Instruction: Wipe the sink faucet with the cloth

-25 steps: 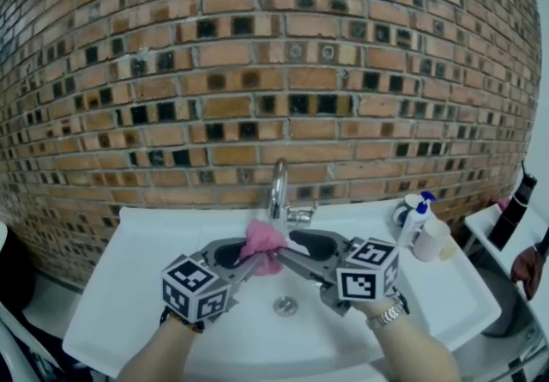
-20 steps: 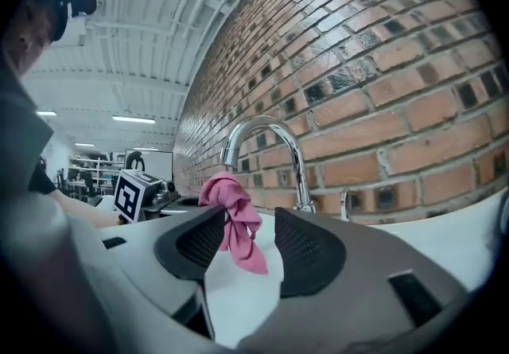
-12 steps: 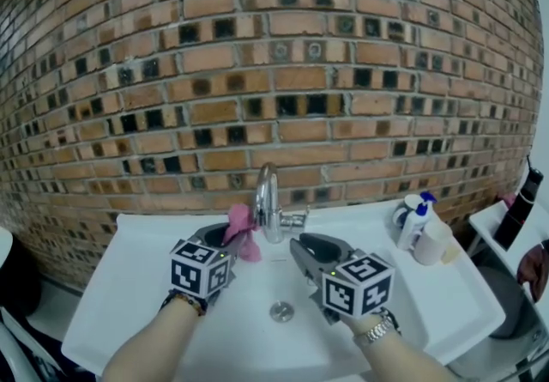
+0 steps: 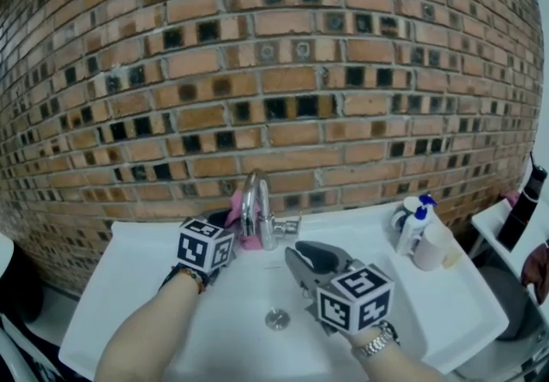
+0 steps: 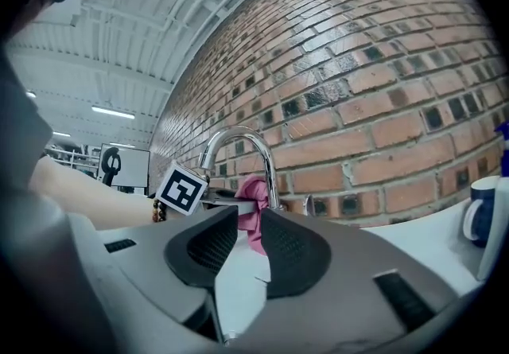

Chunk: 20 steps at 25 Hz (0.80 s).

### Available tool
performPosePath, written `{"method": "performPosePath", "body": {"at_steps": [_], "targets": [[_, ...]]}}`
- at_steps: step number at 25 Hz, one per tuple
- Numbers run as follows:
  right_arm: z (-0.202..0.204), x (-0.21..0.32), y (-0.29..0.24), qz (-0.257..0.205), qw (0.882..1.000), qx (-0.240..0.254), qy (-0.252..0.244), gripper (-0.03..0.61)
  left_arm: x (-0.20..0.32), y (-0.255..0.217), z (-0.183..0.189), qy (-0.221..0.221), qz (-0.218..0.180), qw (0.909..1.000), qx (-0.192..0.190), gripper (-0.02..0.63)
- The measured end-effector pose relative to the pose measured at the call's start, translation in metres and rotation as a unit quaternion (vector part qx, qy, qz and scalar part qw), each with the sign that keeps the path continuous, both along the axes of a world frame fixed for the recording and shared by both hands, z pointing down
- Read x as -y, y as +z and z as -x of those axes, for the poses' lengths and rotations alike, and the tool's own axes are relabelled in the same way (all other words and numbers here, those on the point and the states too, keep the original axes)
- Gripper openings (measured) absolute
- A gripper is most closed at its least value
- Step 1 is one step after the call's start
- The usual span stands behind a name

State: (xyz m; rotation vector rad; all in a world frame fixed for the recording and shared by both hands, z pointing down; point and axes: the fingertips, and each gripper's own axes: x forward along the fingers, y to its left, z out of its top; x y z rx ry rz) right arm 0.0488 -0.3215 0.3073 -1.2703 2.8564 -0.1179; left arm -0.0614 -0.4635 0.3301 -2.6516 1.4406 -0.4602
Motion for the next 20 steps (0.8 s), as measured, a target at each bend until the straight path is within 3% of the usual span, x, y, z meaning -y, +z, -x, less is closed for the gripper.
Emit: {"method": "performPosePath", "body": {"at_steps": [5,15,20], "targets": [[-0.008,-0.002,0.001,-0.001,1.000,0.001,-0.016,0.096,0.017,-0.001,-0.006,0.021,0.003,0.9997,0.006,0.091],[0.000,-0.009,0.000,0.007,0.999,0.004,-0.037,0.086,0.034,0.000,-0.027,0.071,0.033,0.9944,-0.071,0.091],[0.004,-0.011,0.000,0.007,0.999,0.003,-0.044,0.086,0.037,0.008,-0.028,0.091,0.044,0.9920,-0.076,0.091]]}}
